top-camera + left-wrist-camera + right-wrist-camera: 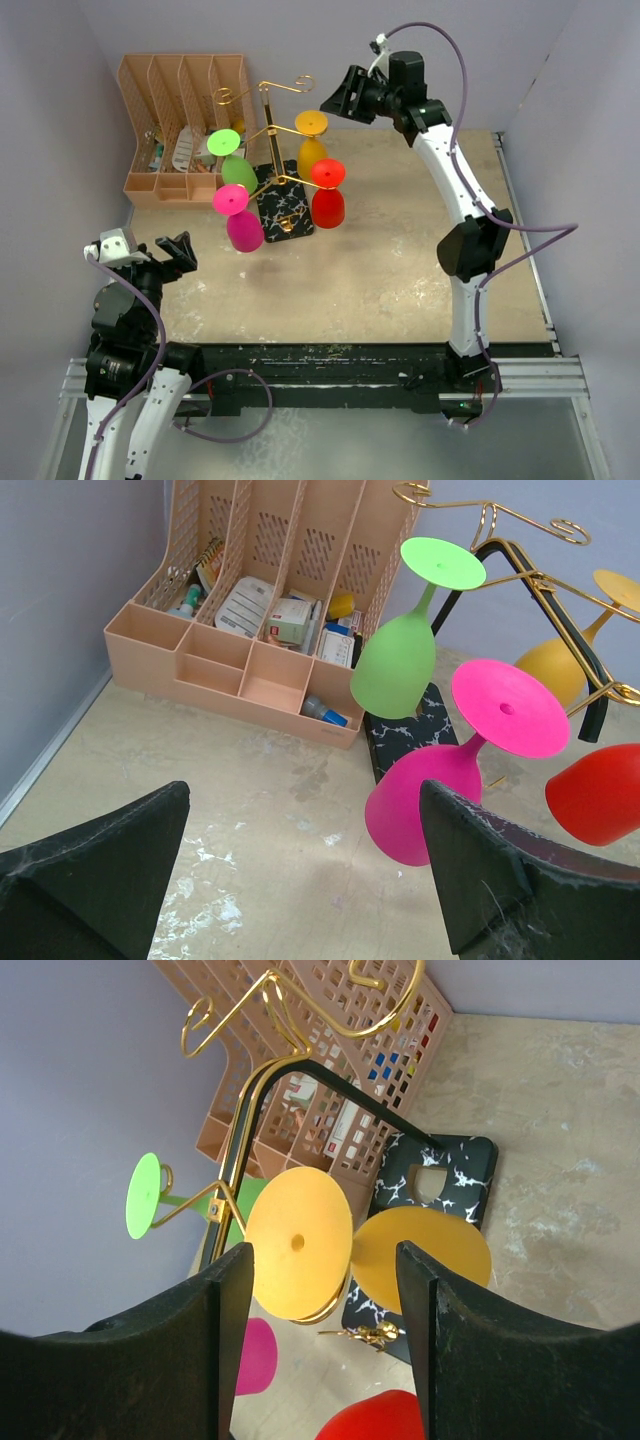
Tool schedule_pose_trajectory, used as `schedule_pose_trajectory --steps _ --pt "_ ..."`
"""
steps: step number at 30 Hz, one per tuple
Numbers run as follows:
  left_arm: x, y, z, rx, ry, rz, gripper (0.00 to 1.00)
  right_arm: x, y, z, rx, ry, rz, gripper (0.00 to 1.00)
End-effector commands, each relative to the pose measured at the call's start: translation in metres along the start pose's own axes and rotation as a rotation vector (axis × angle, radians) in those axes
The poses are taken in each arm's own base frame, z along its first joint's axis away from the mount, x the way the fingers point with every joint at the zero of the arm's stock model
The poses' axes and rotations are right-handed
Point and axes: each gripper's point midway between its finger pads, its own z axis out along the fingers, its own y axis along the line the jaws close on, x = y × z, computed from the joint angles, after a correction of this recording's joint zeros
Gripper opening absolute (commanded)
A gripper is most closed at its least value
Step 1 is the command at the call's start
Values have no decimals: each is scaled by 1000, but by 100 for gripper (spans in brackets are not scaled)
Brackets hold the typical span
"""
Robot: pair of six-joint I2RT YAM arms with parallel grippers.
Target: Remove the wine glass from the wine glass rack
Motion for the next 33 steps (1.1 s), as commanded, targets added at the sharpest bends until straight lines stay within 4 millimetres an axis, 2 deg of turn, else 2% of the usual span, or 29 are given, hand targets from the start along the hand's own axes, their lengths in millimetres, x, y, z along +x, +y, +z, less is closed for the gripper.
schedule_pose_trajectory --steps 1,12,19,29,33 --pt "-17 -7 -3 31 -43 1 100 -6 13 -1 -20 -27 -53 60" --pt "-15 -7 -1 31 -36 3 100 11 8 12 -6 8 -59 55" --pt "-15 -7 -1 32 -36 4 100 14 12 15 -20 17 -62 44" --pt "-15 -7 -1 32 -37 3 100 21 14 20 -31 33 -63 41" --pt "-15 -7 -1 31 -36 4 100 22 14 22 -32 36 -61 32"
